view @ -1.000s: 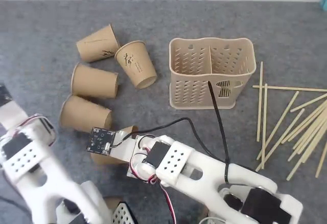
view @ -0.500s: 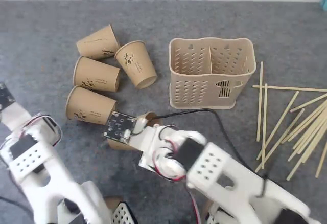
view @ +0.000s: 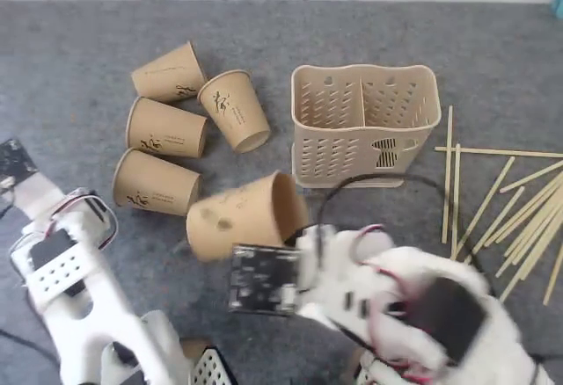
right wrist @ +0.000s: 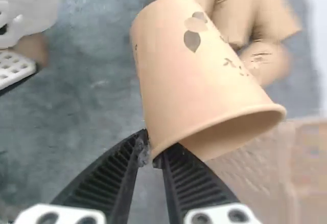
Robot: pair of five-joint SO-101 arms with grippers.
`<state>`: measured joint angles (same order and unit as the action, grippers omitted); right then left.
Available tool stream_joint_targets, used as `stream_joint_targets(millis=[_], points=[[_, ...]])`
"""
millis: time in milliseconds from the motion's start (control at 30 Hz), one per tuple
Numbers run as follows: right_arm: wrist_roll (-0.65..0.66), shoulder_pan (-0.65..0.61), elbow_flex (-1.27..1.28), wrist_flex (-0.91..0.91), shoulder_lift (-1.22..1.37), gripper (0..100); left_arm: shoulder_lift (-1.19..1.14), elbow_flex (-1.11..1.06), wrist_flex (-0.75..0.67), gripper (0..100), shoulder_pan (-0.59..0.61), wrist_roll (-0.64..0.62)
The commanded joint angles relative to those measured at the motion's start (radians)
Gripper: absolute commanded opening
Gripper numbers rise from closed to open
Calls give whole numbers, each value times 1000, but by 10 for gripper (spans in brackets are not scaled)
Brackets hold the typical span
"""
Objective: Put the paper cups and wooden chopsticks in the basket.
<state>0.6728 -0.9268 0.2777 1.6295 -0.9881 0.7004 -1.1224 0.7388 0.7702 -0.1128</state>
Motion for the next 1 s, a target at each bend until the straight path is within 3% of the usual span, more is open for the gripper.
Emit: stream_joint_targets(millis=[0, 133, 467, 767, 967], points=[[94, 196, -221, 51, 51, 8, 34, 7, 2, 175, -11, -9], [196, 444, -374, 51, 170, 8, 34, 7, 2, 175, -11, -9], [393, 835, -709, 45, 446, 8, 34, 7, 2, 175, -11, 6], [523, 987, -743, 53, 616, 8, 34, 5, 2, 174, -12, 35], [560, 1004, -741, 53, 682, 8, 34, -2, 0, 174, -29, 38]])
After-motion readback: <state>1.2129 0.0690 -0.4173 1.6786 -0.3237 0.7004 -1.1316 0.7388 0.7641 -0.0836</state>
